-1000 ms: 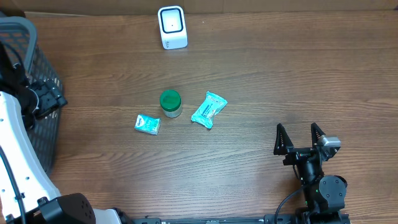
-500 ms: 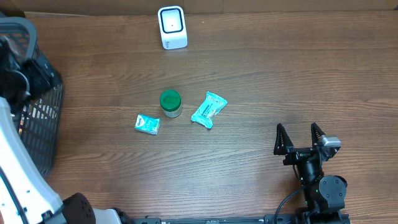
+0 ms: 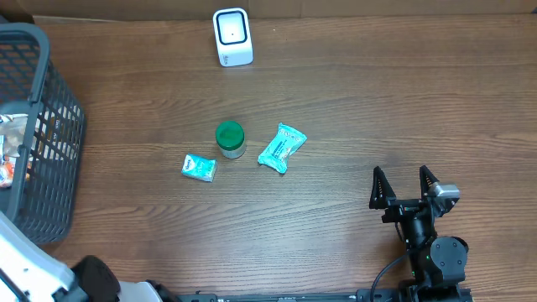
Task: Scan the item barcode
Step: 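Move the left gripper back into the basket toward the orange pack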
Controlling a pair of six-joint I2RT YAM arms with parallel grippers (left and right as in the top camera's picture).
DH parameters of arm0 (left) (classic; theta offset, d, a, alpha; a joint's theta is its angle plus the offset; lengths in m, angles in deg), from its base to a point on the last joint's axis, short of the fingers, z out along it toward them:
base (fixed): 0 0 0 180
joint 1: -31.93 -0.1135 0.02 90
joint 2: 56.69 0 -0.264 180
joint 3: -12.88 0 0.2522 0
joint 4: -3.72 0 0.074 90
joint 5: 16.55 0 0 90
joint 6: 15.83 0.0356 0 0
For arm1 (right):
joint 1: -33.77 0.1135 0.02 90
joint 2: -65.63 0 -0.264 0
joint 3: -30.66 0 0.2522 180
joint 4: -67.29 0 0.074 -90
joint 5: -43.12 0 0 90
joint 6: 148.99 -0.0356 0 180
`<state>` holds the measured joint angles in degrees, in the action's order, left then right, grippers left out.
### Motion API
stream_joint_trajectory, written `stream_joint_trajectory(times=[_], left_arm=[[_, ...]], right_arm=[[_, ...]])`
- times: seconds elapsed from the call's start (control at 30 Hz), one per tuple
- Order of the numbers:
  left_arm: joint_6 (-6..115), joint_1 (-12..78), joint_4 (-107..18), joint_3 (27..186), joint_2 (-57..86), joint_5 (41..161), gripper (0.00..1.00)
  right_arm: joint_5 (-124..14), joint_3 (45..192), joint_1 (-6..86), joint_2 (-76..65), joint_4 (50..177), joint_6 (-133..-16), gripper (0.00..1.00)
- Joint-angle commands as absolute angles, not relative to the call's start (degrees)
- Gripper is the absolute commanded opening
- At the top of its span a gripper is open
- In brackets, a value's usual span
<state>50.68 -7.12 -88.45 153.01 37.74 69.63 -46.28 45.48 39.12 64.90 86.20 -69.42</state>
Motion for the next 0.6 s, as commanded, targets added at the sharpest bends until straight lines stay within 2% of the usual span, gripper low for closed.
stream_joint_trajectory(times=[0.0,0.1,0.27,0.57], left_arm=[[48.65,-9.24,-89.56,151.45,42.00,64.32,0.87],[48.95,-11.86,-92.49,151.10,46.18,64.15,0.82],[56.14,-16.28,-95.58,150.95,53.35,63.93,0.73],[64.54,-19.03,-89.72,144.07,59.91,70.57,0.74]], right_arm=[[-46.12,44.89,39.31,65.47,85.85,-68.96,1.00],[-46.12,44.89,39.31,65.47,85.85,-68.96,1.00],[-46.12,44.89,39.31,65.47,85.85,-68.96,1.00],[-46.12,44.89,39.31,65.47,85.85,-68.96,1.00]])
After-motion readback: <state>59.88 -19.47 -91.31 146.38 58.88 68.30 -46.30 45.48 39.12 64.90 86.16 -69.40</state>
